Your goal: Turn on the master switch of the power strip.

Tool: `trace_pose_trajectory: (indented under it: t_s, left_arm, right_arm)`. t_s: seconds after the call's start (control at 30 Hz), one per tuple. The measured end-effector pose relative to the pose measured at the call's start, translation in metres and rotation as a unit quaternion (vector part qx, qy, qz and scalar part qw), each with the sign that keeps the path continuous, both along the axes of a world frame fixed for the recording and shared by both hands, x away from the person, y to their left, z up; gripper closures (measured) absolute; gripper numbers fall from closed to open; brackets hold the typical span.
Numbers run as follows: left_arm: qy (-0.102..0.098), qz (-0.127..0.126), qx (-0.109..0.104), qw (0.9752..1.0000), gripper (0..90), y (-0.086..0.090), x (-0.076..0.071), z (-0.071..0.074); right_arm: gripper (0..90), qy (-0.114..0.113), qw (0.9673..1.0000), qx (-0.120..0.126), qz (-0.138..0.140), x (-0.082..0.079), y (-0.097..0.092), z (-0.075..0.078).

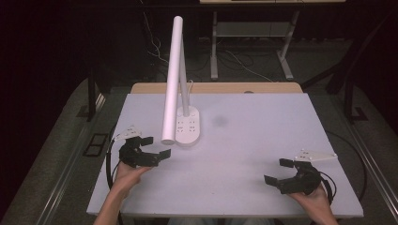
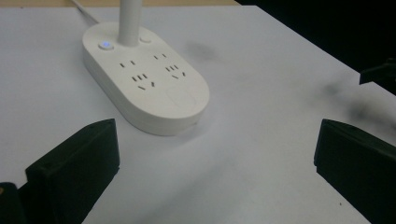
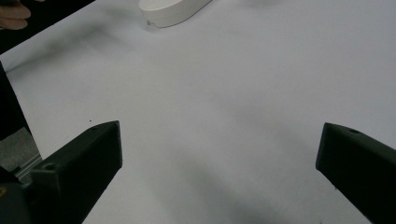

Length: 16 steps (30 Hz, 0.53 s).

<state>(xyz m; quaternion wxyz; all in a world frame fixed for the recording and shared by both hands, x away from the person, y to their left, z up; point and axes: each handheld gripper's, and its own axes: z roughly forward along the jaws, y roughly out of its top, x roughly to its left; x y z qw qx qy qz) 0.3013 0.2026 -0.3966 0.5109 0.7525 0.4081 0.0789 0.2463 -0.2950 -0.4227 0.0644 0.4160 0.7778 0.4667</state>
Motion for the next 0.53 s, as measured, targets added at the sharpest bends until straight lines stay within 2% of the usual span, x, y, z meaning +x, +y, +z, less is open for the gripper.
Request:
trace_pose_trajectory:
  t_s: [0.2, 0.53]
  left_arm:
    - [0.003, -0.008, -0.005, 0.9999, 0.0, -0.002, -0.013, -0.012]
    - [0.011, -0.030, 0.008, 0.9995, 0.0, -0.010, -0.026, -0.025]
  right_arm:
    - [0.0, 0.000, 1.0000, 0.001, -0.001, -0.001, 0.001, 0.000]
    - [0.0, 0.002, 1.0000, -0.001, 0.003, -0.002, 0.003, 0.000]
